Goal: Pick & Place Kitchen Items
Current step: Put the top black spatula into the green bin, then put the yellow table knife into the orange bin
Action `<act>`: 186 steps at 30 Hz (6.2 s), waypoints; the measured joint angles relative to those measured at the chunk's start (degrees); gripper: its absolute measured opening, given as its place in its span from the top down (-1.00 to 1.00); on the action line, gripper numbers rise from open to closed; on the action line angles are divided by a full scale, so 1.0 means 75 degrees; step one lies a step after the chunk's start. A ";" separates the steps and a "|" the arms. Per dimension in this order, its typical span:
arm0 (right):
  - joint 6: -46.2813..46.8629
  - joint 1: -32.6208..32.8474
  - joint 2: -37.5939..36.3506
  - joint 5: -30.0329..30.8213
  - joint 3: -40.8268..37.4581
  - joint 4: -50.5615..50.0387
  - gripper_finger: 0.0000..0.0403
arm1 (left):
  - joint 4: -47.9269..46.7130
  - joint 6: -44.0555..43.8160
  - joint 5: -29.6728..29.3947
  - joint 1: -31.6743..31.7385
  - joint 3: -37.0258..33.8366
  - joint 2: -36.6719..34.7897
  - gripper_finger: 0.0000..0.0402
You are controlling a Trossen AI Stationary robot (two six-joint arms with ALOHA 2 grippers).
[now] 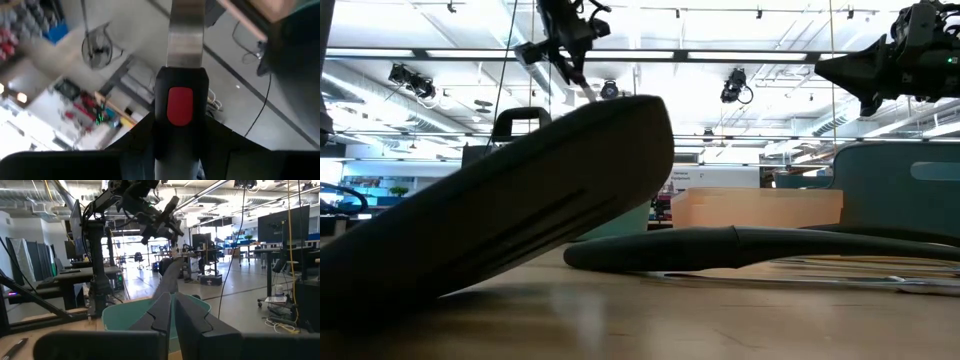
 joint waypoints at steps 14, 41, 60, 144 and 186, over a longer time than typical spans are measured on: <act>-0.0003 -0.0002 0.0001 0.0000 0.0000 -0.0012 0.84 | 0.1934 0.1471 -0.0051 -0.0658 -0.2140 0.0015 0.43; -0.0004 0.0001 0.0002 0.0003 0.0003 -0.0012 0.84 | 0.3906 0.2344 0.1541 0.0117 -0.3920 0.0070 0.43; -0.0006 0.0000 0.0002 0.0003 0.0003 -0.0015 0.84 | 0.4348 0.2337 0.2125 0.0242 -0.4083 0.0213 0.06; 0.0344 0.0001 0.0005 -0.0084 0.0003 -0.0073 0.84 | 0.6770 -1.2886 0.5719 -0.1610 -1.0911 -1.1608 1.00; 0.0628 0.1331 0.8549 0.0708 0.9801 -0.9900 0.27 | 0.8708 -1.4203 0.6001 -0.1610 -1.3084 -1.1605 0.93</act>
